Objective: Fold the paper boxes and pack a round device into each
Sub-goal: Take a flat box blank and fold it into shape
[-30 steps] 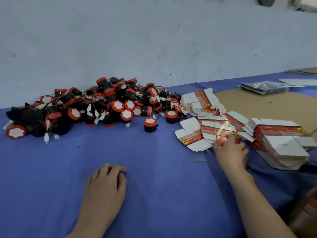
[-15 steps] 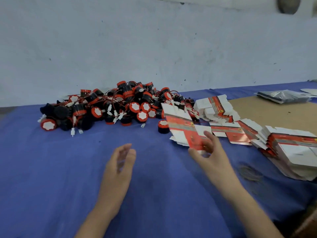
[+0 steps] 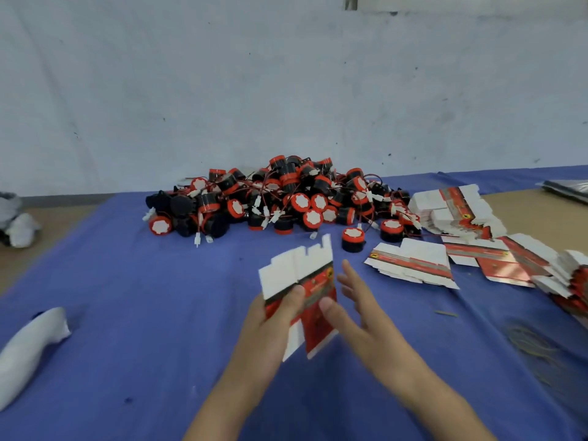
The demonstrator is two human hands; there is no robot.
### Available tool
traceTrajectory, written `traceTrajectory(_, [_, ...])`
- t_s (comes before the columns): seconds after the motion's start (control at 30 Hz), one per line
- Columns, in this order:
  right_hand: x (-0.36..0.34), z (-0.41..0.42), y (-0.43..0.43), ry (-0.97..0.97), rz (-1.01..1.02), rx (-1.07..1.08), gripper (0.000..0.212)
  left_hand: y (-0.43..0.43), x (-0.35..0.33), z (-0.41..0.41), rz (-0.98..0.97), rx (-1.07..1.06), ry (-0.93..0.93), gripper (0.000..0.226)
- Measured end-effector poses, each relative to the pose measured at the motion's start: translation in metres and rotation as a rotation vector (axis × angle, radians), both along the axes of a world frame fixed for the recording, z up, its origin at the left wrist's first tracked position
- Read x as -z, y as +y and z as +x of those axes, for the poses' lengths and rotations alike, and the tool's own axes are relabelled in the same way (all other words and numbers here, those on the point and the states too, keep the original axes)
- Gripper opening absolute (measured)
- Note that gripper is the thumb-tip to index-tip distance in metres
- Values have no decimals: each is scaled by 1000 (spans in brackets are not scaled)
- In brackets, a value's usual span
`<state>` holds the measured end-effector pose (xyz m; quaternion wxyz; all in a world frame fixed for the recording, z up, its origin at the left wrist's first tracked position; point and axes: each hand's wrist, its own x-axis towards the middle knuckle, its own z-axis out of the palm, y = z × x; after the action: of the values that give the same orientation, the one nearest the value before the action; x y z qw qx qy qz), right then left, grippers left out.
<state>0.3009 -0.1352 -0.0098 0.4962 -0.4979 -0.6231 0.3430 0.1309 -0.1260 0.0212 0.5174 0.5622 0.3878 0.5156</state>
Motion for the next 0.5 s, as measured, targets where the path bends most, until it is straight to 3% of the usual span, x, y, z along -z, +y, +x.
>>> traceTrajectory(0.07, [-5,-8,4,150,25,-42,81,-7,0,2,120,159,61,30])
traceTrajectory(0.17, [-17,-21,1,225,25,-39,50,-15,-2,5,218,314,131,39])
traceTrajectory(0.27, [-24,-25,-4,260,6,-32,58,-18,-4,5,279,305,142,56])
traceTrajectory(0.5, [-19,-36,-8,196,129,-3,55,-16,-3,7,315,167,60,47])
